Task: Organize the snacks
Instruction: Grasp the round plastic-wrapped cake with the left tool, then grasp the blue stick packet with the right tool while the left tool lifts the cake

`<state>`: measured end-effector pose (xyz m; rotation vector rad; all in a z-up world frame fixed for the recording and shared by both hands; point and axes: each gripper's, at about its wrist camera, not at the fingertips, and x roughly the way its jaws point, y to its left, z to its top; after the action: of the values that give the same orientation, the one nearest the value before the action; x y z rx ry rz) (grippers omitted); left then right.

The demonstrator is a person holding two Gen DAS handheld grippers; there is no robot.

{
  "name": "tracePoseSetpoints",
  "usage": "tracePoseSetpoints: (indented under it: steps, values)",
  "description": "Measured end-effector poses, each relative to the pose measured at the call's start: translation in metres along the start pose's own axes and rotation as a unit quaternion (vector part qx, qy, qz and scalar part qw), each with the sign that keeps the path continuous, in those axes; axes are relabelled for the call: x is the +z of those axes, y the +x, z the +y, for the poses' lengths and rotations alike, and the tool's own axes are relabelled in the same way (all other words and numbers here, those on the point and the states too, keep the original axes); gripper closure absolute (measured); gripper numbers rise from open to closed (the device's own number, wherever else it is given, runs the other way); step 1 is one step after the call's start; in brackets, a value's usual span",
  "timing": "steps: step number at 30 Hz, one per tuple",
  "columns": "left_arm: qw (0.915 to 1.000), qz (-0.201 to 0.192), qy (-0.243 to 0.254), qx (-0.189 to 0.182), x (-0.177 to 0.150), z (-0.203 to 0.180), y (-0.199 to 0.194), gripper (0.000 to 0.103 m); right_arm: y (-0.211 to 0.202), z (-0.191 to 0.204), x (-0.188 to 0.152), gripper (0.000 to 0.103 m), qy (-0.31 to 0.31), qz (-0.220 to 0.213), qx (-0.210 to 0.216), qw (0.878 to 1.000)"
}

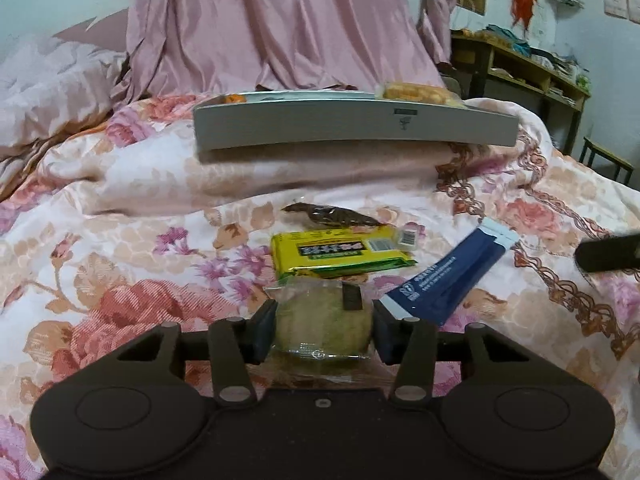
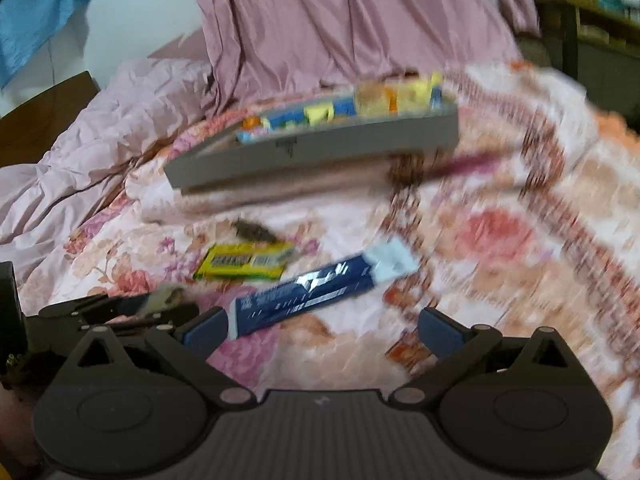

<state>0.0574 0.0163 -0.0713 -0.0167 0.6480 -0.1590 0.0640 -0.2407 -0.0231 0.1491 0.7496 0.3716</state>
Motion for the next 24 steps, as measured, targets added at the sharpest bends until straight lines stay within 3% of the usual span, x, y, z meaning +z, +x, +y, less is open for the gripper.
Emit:
tracePoseSetpoints:
  steps: [6,11,17,20,21,24]
  values:
    - [0.9996,0.003,-0.029,0.005,0.003,0.011,0.0,0.052,0.034,0.001,0.002,0.0,0.057,0.028,0.059,0.996]
    - [0.9992,0.005,-0.039,0.002,0.004,0.014,0.0,0.052,0.063,-0.004,0.008,0.002,0.11,0.042,0.063,0.991]
    - [0.9992,0.004,-0.039,-0.001,0.005,0.013,-0.001,0.052,0.09,-0.007,0.022,0.005,0.162,0.052,0.022,0.985]
    - [0.999,0.006,-0.044,0.003,0.005,0.015,0.0,0.052,0.105,0.004,0.027,0.017,0.136,0.055,-0.016,0.989]
    - [0.9989,0.007,-0.046,0.004,0.005,0.016,0.0,0.052,0.109,0.008,0.027,0.026,0.13,0.057,-0.022,0.99]
    - [0.9986,0.012,-0.052,0.006,0.004,0.018,0.001,0.051,0.112,0.01,0.024,0.034,0.119,0.047,-0.034,0.991]
